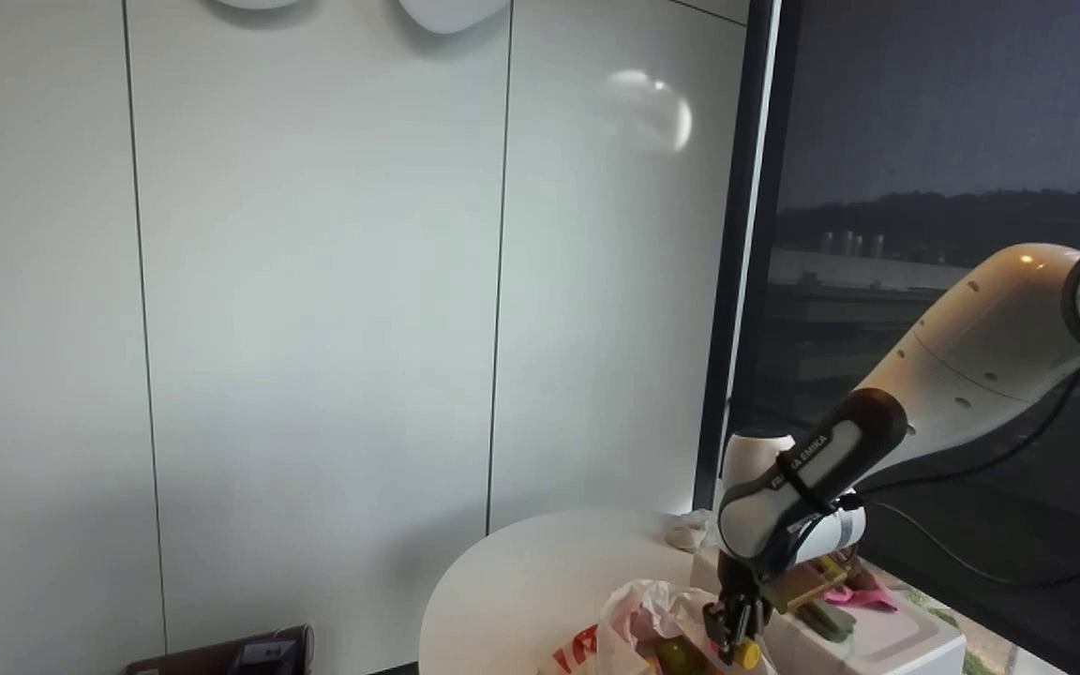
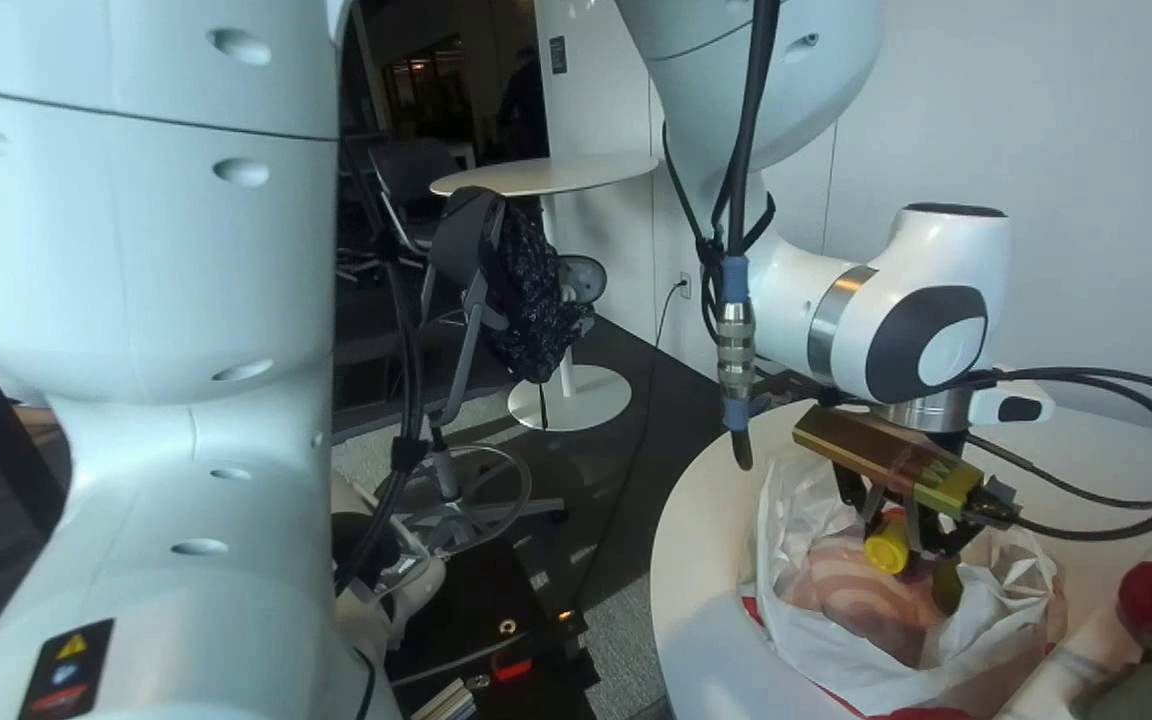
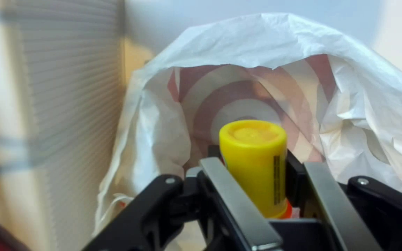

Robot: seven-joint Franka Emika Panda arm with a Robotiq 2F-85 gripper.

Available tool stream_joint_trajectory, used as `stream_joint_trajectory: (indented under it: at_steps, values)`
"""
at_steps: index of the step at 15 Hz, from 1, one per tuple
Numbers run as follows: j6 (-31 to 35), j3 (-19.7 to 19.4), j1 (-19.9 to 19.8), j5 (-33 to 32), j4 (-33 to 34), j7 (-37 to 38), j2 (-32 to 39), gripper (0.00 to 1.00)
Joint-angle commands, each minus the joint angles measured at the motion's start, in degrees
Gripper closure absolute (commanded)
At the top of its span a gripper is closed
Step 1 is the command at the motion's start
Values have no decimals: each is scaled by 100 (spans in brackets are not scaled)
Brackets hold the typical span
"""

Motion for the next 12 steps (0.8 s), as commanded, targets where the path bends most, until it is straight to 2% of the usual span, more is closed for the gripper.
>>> stream_joint_trajectory:
  at_steps: [1,6,12]
  values:
    - [-459,-608,-67,-674,-160,457,-852,82]
    - [154,-1372,-412,-2454,-83,1910,-931,82]
    - [1171,-1858,-473,-4269,290,3772,-229,82]
